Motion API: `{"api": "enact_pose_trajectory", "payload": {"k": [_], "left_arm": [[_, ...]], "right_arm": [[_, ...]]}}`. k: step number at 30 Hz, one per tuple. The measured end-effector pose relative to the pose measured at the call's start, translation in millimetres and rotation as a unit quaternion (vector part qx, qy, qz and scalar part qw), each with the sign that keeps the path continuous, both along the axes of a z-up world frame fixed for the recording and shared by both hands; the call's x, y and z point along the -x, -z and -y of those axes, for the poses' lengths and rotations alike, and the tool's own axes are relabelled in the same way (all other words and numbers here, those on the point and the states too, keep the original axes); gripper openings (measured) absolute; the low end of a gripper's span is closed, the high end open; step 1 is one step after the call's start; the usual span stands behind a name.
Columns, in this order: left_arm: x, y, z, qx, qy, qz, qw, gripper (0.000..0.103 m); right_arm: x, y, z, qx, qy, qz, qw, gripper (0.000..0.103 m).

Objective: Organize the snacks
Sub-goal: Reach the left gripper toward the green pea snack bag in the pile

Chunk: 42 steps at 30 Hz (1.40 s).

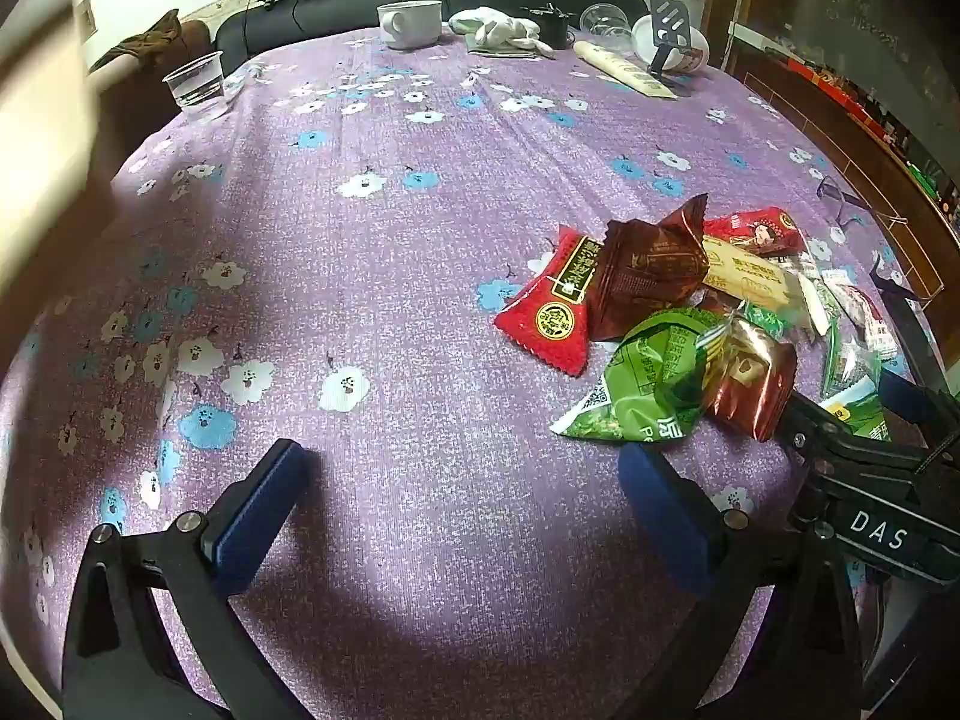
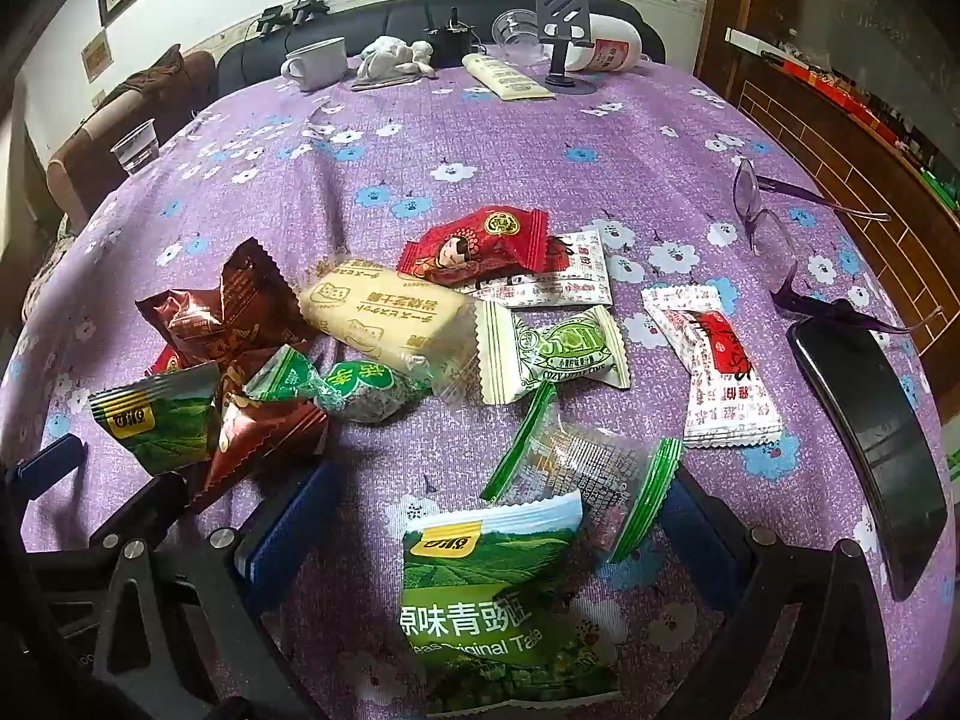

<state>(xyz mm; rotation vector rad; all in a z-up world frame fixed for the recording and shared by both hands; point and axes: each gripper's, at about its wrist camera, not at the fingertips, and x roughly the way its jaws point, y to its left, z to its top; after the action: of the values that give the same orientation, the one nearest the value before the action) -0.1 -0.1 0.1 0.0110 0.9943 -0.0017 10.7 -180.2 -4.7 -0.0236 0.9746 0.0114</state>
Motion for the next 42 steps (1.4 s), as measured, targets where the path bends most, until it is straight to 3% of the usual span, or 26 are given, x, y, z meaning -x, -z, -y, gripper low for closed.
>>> {"api": "enact_pose_trajectory", "payload": {"k": [15, 19, 25, 27, 30, 35, 39, 42], "left_arm": [[0, 0, 0, 0.002, 0.0, -0.001, 1.0, 0.103], [0, 0, 0, 0.001, 0.0, -0.001, 1.0, 0.103], [0, 0, 0, 0.002, 0.0, -0.001, 1.0, 0.103], [0, 0, 0, 0.002, 0.0, -0.001, 1.0, 0.103], [0, 0, 0, 0.001, -0.002, -0.001, 1.0, 0.103], [3, -3, -3, 0.005, 0.053, -0.029, 0.9982, 0.103], [22, -9, -12, 0.038, 0.071, -0.017, 0.9966, 0.102], [31, -18, -18, 0.065, 0.09, 0.001, 0.9938, 0.092]], "right_arm": [[0, 0, 0, 0.001, -0.003, -0.002, 1.0, 0.103], [0, 0, 3, 0.001, -0.059, -0.011, 0.998, 0.103], [11, -8, 20, -0.06, -0.083, -0.007, 0.995, 0.103], [13, -12, 20, -0.08, -0.098, -0.008, 0.992, 0.094], [22, -19, 31, -0.108, -0.103, 0.002, 0.989, 0.089], [31, -25, 45, -0.131, -0.106, 0.016, 0.986, 0.089], [38, -30, 50, -0.141, -0.112, 0.031, 0.983, 0.089], [47, -39, 51, -0.13, -0.116, 0.055, 0.983, 0.089]]}}
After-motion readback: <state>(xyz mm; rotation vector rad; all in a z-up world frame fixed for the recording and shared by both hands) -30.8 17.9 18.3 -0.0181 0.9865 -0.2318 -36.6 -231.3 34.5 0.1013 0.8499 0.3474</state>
